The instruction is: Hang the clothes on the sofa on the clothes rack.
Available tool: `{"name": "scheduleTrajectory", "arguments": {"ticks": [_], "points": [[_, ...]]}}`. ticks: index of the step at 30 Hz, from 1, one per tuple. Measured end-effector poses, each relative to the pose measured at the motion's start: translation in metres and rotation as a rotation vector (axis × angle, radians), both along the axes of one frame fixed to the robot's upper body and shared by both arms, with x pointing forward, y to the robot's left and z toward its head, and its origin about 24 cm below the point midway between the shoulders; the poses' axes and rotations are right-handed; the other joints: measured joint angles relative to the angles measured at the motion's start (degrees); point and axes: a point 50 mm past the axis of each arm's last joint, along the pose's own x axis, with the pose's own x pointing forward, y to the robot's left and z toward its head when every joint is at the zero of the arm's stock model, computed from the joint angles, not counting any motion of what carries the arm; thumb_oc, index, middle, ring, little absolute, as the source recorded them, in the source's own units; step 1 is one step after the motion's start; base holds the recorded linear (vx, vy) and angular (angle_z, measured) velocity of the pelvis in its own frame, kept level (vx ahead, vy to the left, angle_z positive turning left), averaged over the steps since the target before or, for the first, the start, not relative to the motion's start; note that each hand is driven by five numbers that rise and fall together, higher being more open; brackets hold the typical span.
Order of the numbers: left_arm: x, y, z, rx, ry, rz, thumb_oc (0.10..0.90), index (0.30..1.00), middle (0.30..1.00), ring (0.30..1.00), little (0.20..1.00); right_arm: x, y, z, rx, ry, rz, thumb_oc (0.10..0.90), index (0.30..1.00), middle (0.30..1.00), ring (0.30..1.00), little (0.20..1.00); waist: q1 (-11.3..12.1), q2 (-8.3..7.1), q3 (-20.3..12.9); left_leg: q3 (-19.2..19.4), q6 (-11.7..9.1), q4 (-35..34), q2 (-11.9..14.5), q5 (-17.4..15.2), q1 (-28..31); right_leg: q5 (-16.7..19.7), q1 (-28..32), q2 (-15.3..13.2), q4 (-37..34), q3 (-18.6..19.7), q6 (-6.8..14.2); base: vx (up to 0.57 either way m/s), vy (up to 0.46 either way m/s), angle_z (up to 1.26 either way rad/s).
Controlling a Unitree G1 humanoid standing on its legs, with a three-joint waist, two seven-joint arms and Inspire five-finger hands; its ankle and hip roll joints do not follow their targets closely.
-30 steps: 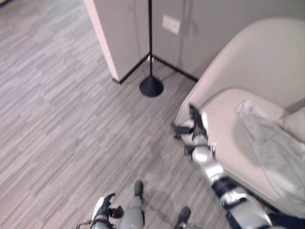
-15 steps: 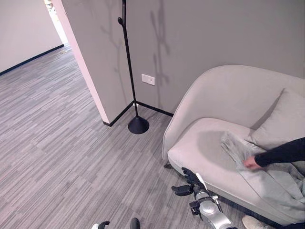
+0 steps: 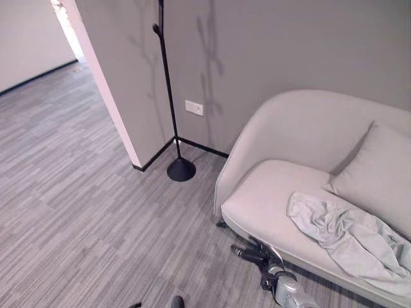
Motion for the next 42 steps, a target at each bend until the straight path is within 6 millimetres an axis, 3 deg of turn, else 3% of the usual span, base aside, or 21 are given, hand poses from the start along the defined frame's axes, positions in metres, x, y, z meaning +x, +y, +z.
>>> {"name": "scheduleTrajectory", "arguments": {"ticks": [3, 6, 10, 13, 19, 21, 22, 23, 25, 27, 29, 31, 32, 33, 34, 35, 36, 38, 39, 40, 42], "points": [[-0.044, 0.002, -0.001, -0.034, 0.119, 0.073, 0.8, 0.9, 0.9, 0.9, 0.9, -0.034, -0.001, -0.015, 0.033, 0.095, -0.018, 0.8, 0.9, 0.9, 0.9, 0.9, 0.78, 0.08, -0.37, -1.84, 0.47, -0.21, -0.92, -0.32, 0.22, -1.09, 1.29, -0.57, 0.01, -1.93, 0.63, 0.02, 0.04, 0.35], [-0.047, -0.002, -0.002, -0.057, 0.137, 0.037, 0.8, 0.9, 0.9, 0.9, 0.9, -0.042, -0.002, -0.017, -0.003, 0.123, 0.038, 0.8, 0.9, 0.9, 0.9, 0.9, 0.64, -0.47, -0.23, -2.34, 0.5, -0.29, -1.07, -0.27, 0.03, -1.21, 1.31, -0.59, 0.9, -2.99, 0.16, -0.08, 0.025, 0.15], [-0.028, 0.001, -0.002, -0.043, 0.093, 0.021, 0.8, 0.9, 0.9, 0.9, 0.9, 0.011, -0.005, 0.011, -0.171, -0.045, 0.208, 0.8, 0.9, 0.9, 0.9, 0.9, -0.47, -0.2, 1.37, 1.09, 1.37, 0.66, 1.08, -1.98, -0.13, -6.15, -10.7, -5.13, 20.15, -4.48, 1.79, -0.06, -0.113, -0.54], [-0.022, 0.018, 0.002, 0.012, 0.087, 0.002, 0.8, 0.9, 0.9, 0.9, 0.9, 0.057, 0.004, 0.05, -0.303, -0.264, 0.294, 0.8, 0.9, 0.9, 0.9, 0.9, -1.89, -1.7, 2.85, 3.92, 1.34, 0.67, 0.19, -2.05, -0.41, -5.67, -14.65, -8.56, 20.65, -6.29, 0.19, 0.06, -0.22, -0.53], [0.007, 0.014, 0.004, 0.051, -0.015, -0.021, 0.8, 0.9, 0.9, 0.9, 0.9, 0.103, -0.044, 0.108, -0.774, -0.402, 0.275, 0.8, 0.9, 0.9, 0.9, 0.9, 1.2, 0.13, 3.69, 2.24, -0.5, 2.18, 1.59, -2.1, -2.38, -3.8, -14.48, -22.54, 17.72, 5.26, 3.64, 0.19, -0.394, 0.17], [0.025, 0.024, 0.01, 0.093, -0.082, -0.005, 0.8, 0.9, 0.9, 0.9, 0.9, 0.105, -0.055, 0.114, -0.923, -0.398, 0.318, 0.8, 0.9, 0.9, 0.9, 0.9, 1.6, -1.27, 4.14, -1.34, -4.98, 3.55, 5.43, -2.91, -3.25, -3.62, -12.52, -18.68, 16.96, 6.91, 6.59, 0.34, -0.754, 0.31], [0.022, 0.022, 0.008, 0.095, -0.071, 0.01, 0.8, 0.9, 0.9, 0.9, 0.9, 0.105, -0.063, 0.113, -0.977, -0.361, 0.356, 0.8, 0.9, 0.9, 0.9, 0.9, 1.36, 0.91, 4.35, -1.9, -5.93, 1.66, 9.3, -2.16, -1.47, -4.34, -12.82, -14.32, 19.34, 5.96, 6.24, 0.12, -0.335, -0.32], [0.013, 0.015, 0.006, 0.08, -0.065, 0.022, 0.8, 0.9, 0.9, 0.9, 0.9, 0.106, -0.07, 0.111, -1.018, -0.317, 0.37, 0.8, 0.9, 0.9, 0.9, 0.9, 1.86, 3.17, 3.1, -2.25, -1.2, -0.34, 13.63, -1.29, -0.09, -6.04, -14.73, -9.97, 21.25, 4.9, 5.7, 0.22, -0.578, -0.53], [0.016, 0.001, 0.004, 0.06, -0.089, 0.053, 0.8, 0.9, 0.9, 0.9, 0.9, 0.1, -0.091, 0.11, -1.103, -0.243, 0.36, 0.8, 0.9, 0.9, 0.9, 0.9, 0.85, 3.62, 2.88, -3.08, 2.55, 2.24, 17.1, 6.15, -2.38, -8.89, -16.55, -5.48, 24.66, 4.33, 2.75, 0.19, -0.525, -0.25], [0.019, 0.01, 0.006, 0.081, -0.101, 0.079, 0.8, 0.9, 0.9, 0.9, 0.9, 0.087, -0.11, 0.104, -1.146, -0.15, 0.36, 0.8, 0.9, 0.9, 0.9, 0.9, 0.33, 1.15, 2.83, -3.53, 1.17, 5.31, 17.79, 14.12, -5.99, -10.31, -17.2, -4.33, 25.3, 3.55, -0.71, 0.12, -0.331, -0.06], [0.015, 0.004, 0.005, 0.066, -0.109, 0.123, 0.8, 0.9, 0.9, 0.9, 0.9, 0.09, -0.129, 0.119, -1.286, -0.128, 0.393, 0.8, 0.9, 0.9, 0.9, 0.9, 0.12, 2.12, 2.41, -5.13, -1.96, 9.5, 21.19, 20.71, -8.0, -7.92, -16.59, 2.0, 21.29, 3.96, -4.81, 0.22, -0.363, -0.78], [0.021, -0.003, 0.006, 0.058, -0.155, 0.149, 0.8, 0.9, 0.9, 0.9, 0.9, 0.105, -0.12, 0.143, -1.45, -0.212, 0.491, 0.8, 0.9, 0.9, 0.9, 0.9, -1.04, 4.4, 2.98, -6.28, 0.96, 16.17, 23.89, 23.56, -10.43, -9.1, -14.79, 5.59, 19.84, 0.93, -6.97, 0.25, -0.408, -0.47], [0.034, -0.009, 0.008, 0.042, -0.193, 0.113, 0.8, 0.9, 0.9, 0.9, 0.9, 0.117, -0.106, 0.164, -1.522, -0.333, 0.492, 0.8, 0.9, 0.9, 0.9, 0.9, -1.85, 2.94, 4.27, -8.51, -6.41, 22.26, 16.36, 7.79, -13.55, -7.44, -12.98, 3.05, 15.18, 1.78, -8.03, 0.14, -0.359, -0.15], [0.049, -0.002, 0.013, 0.058, -0.228, -0.001, 0.8, 0.9, 0.9, 0.9, 0.9, 0.122, -0.095, 0.185, -1.584, -0.456, 0.447, 0.8, 0.9, 0.9, 0.9, 0.9, -1.94, -0.65, 5.81, -8.92, -1.45, 20.08, -2.31, -5.27, -14.44, -4.44, -10.8, -2.08, 9.02, 1.92, -7.55, 0.09, -0.322, 0.27], [0.062, 0.001, 0.018, 0.072, -0.284, -0.039, 0.8, 0.9, 0.9, 0.9, 0.9, 0.113, -0.086, 0.195, -1.614, -0.543, 0.396, 0.8, 0.9, 0.9, 0.9, 0.9, -1.87, -0.62, 5.89, -7.87, 5.36, 12.45, -16.34, -8.21, -14.45, -4.69, -10.07, -3.24, 8.86, 0.14, -5.76, 0.04, -0.127, 0.14], [0.058, -0.001, 0.019, 0.066, -0.301, -0.016, 0.8, 0.9, 0.9, 0.9, 0.9, 0.106, -0.076, 0.189, -1.604, -0.567, 0.382, 0.8, 0.9, 0.9, 0.9, 0.9, -1.45, 1.91, 5.56, -5.59, 6.67, 7.28, -16.3, -5.29, -12.14, -6.43, -9.15, 1.7, 9.71, 0.09, -4.83, 0.06, -0.056, 0.24], [0.058, 0.005, 0.014, 0.09, -0.223, -0.03, 0.8, 0.9, 0.9, 0.9, 0.9, 0.084, -0.061, 0.147, -1.552, -0.465, 0.461, 0.8, 0.9, 0.9, 0.9, 0.9, -2.18, -0.43, 5.04, -5.4, 13.47, 3.46, -13.34, -1.57, -6.79, -11.06, -6.89, 6.25, 11.0, -0.3, -4.29, 0.08, 0.052, 0.04], [0.064, 0.002, 0.013, 0.078, -0.191, -0.113, 0.8, 0.9, 0.9, 0.9, 0.9, 0.053, -0.07, 0.116, -1.569, -0.33, 0.562, 0.8, 0.9, 0.9, 0.9, 0.9, -3.39, -2.51, 5.21, -7.16, 11.22, -0.04, -12.84, -0.66, -4.46, -8.75, -7.97, 8.4, 5.59, -0.32, -5.7, 0.0, 0.106, 0.44], [0.068, 0.001, 0.014, 0.082, -0.21, -0.138, 0.8, 0.9, 0.9, 0.9, 0.9, 0.034, -0.08, 0.105, -1.571, -0.248, 0.581, 0.8, 0.9, 0.9, 0.9, 0.9, -3.47, -2.42, 5.33, -7.38, 6.5, -0.22, -13.11, -0.93, -3.82, -3.84, -8.22, 8.47, 1.23, -1.3, -7.12, -0.13, 0.088, 0.27], [0.068, 0.005, 0.016, 0.09, -0.229, -0.128, 0.8, 0.9, 0.9, 0.9, 0.9, 0.021, -0.087, 0.095, -1.588, -0.172, 0.598, 0.8, 0.9, 0.9, 0.9, 0.9, -4.03, -4.98, 6.34, -3.86, 9.31, 3.59, -13.72, -6.4, -5.87, 2.7, -9.34, 4.32, 1.06, -1.34, -6.63, -0.24, 0.053, 0.03], [0.085, 0.019, 0.024, 0.131, -0.273, -0.124, 0.8, 0.9, 0.9, 0.9, 0.9, 0.021, -0.107, 0.097, -1.651, -0.067, 0.56, 0.8, 0.9, 0.9, 0.9, 0.9, -5.28, -5.12, 8.3, 5.75, 9.83, 1.95, -9.25, -2.97, -9.72, 2.32, -15.34, 2.95, 1.84, -3.41, -2.24, -0.34, -0.19, -0.58]]}}
